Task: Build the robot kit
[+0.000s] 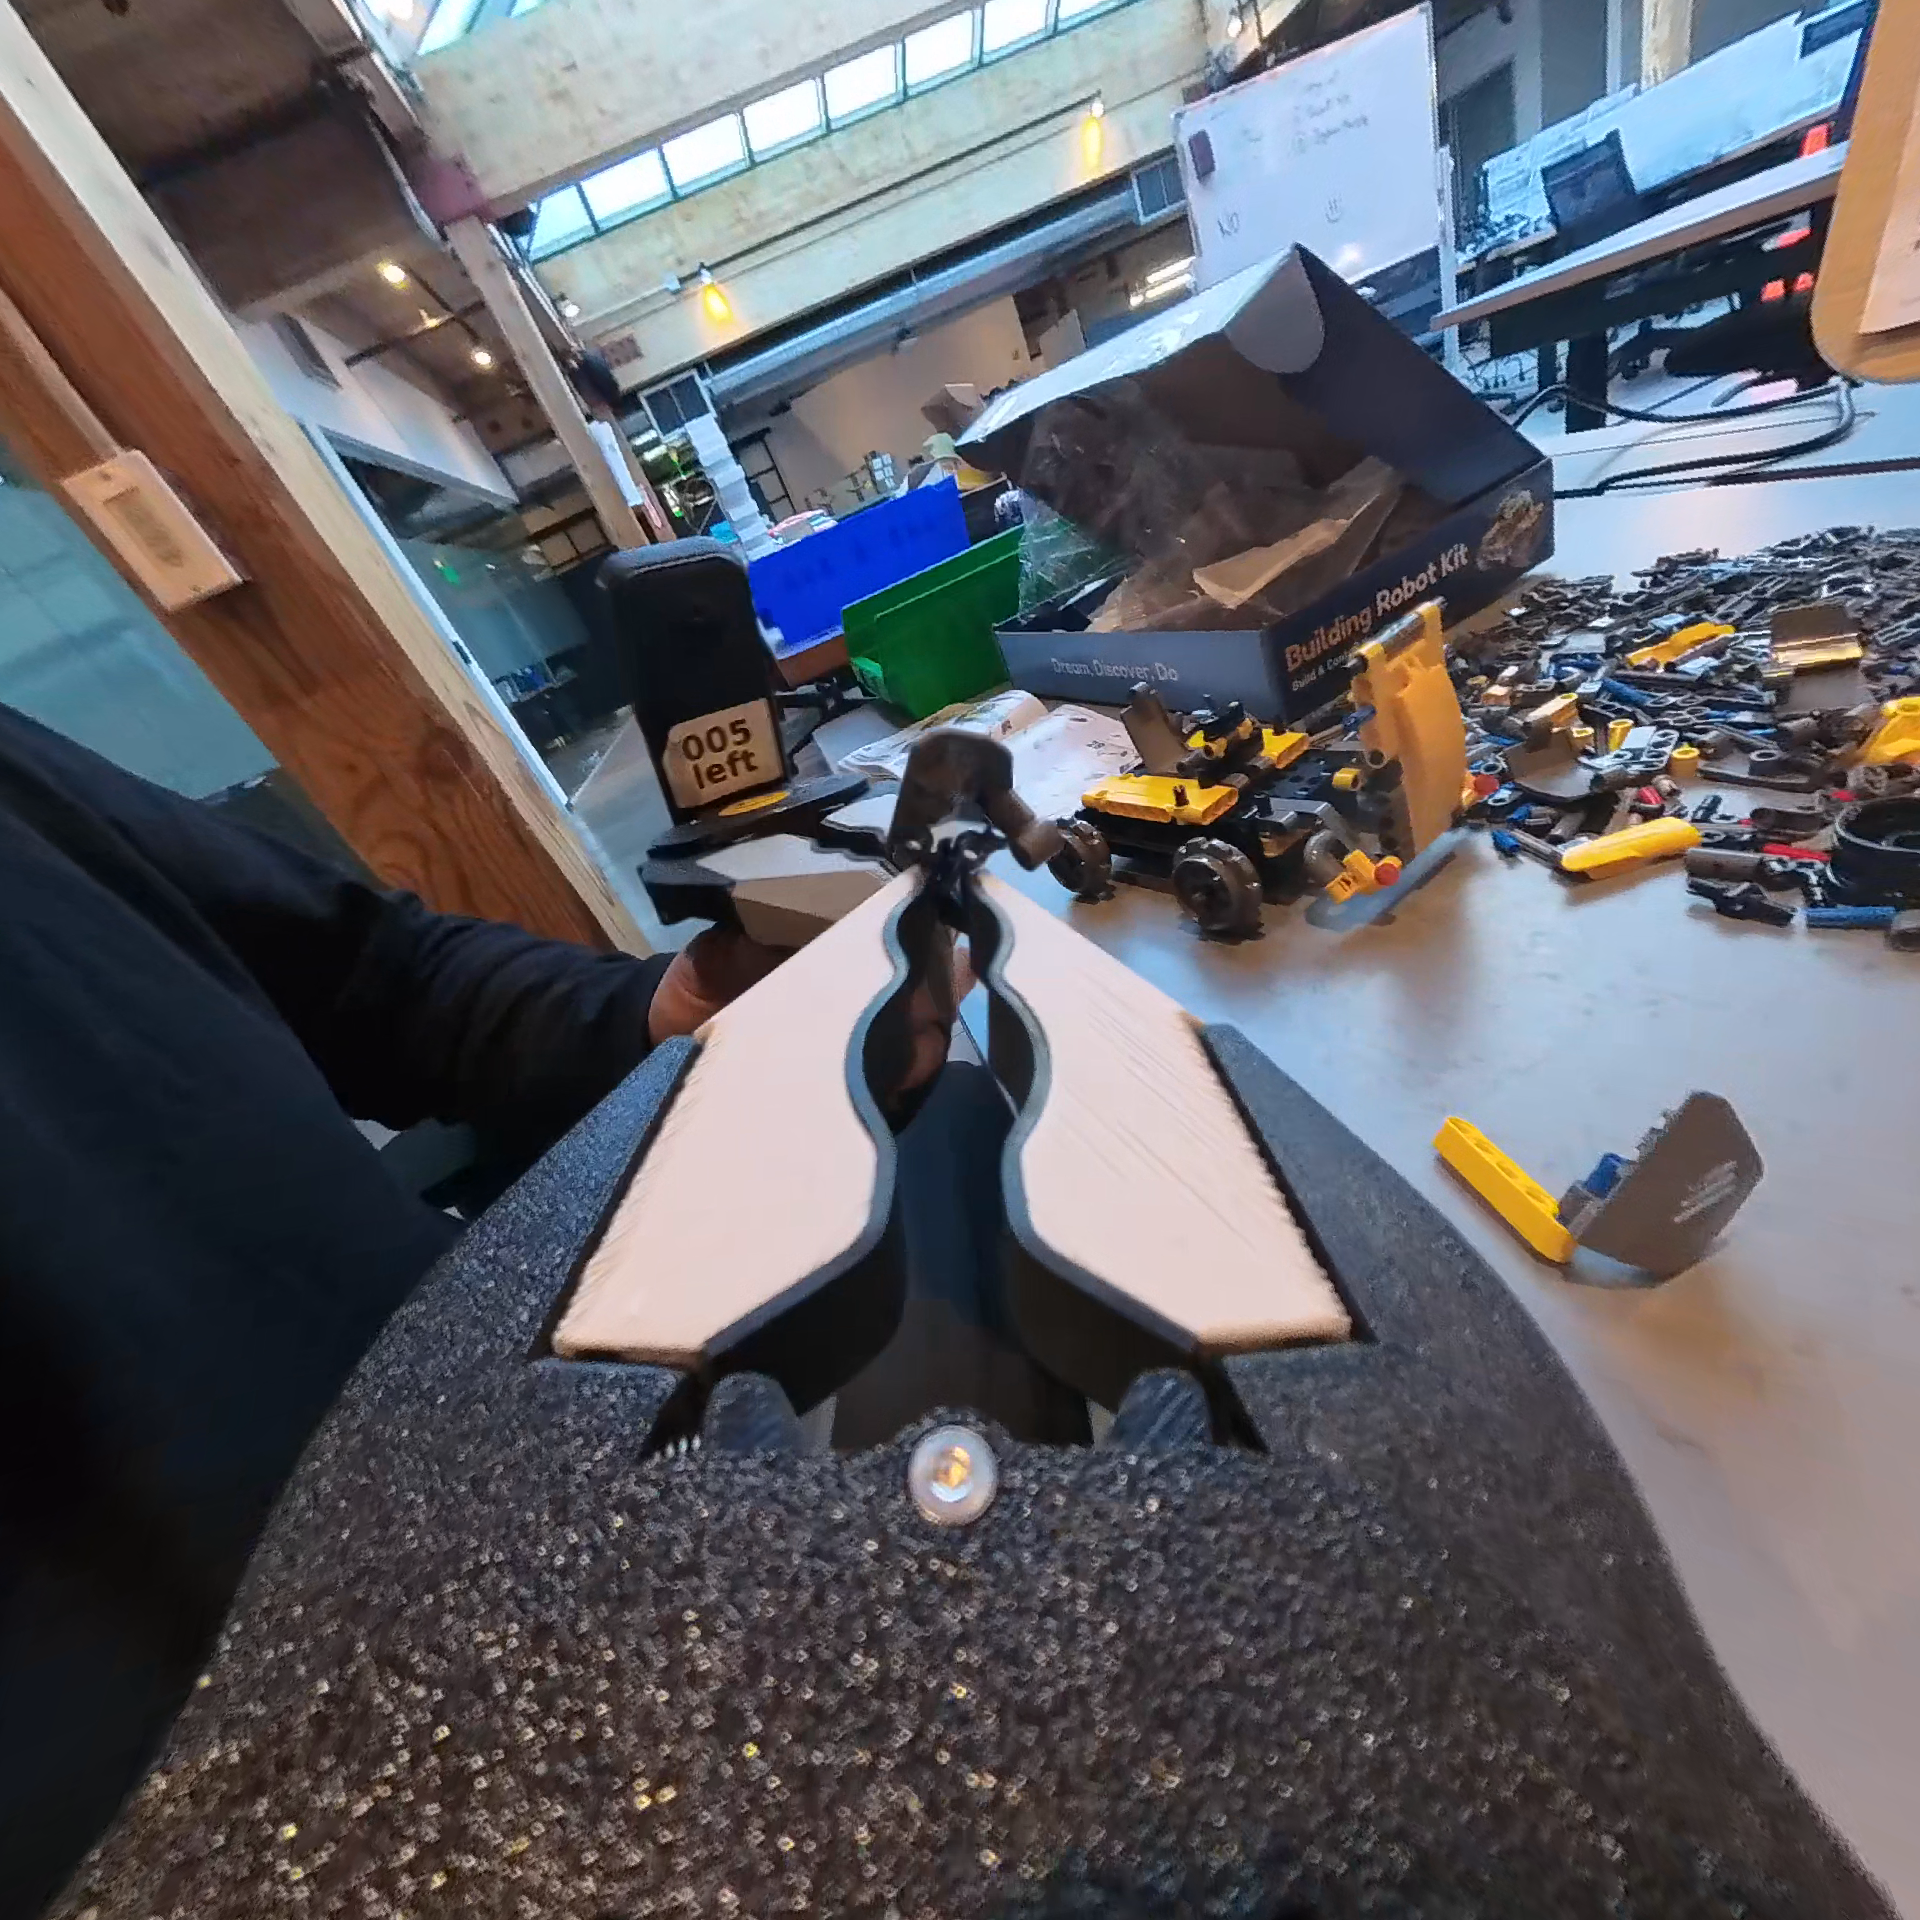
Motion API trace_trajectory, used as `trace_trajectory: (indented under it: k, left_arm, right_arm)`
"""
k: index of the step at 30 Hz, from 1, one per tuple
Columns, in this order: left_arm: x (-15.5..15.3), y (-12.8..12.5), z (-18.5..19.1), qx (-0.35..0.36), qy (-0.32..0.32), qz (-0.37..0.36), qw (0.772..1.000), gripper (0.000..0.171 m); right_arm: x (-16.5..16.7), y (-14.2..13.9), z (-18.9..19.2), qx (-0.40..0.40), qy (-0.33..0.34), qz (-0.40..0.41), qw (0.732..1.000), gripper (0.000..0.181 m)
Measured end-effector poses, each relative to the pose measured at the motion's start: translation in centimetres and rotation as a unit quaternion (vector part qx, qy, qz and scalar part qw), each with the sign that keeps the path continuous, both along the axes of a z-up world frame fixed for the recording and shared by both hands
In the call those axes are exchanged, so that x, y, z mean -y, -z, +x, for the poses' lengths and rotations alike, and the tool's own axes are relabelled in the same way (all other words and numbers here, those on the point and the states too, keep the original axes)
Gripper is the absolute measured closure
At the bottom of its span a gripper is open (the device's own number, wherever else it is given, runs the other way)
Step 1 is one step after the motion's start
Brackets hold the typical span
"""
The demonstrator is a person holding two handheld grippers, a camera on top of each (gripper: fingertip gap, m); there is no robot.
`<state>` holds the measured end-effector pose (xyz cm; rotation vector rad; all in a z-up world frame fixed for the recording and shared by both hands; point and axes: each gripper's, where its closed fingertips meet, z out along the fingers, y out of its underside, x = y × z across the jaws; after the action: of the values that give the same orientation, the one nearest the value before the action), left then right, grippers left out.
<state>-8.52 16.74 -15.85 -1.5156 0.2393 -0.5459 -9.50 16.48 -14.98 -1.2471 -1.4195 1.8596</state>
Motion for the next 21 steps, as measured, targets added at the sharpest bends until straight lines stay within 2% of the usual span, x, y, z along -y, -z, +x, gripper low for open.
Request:
trace_trajectory:
  k: [4, 7, 11, 21]
  left_arm:
    - [0.0, 0.2, 0.4, -0.017, -0.002, -0.002, 1.000, 0.169]
    - [0.0, 0.4, 0.7, -0.033, -0.003, -0.007, 0.999, 0.169]
    - [-0.1, 0.6, 0.7, -0.048, -0.010, -0.008, 0.999, 0.169]
    - [-0.7, 2.5, 0.7, -0.106, -0.017, -0.059, 0.993, 0.169]
  right_arm:
    - [0.2, -0.2, 0.2, -0.009, -0.004, 0.005, 1.000, 0.175]
    - [0.3, 0.1, 0.2, -0.003, 0.004, 0.027, 1.000, 0.167]
    - [0.5, 0.2, 0.3, -0.008, 0.009, 0.040, 0.999, 0.174]
    - [0.3, 1.4, 0.1, 0.012, 0.010, 0.051, 0.999, 0.174]
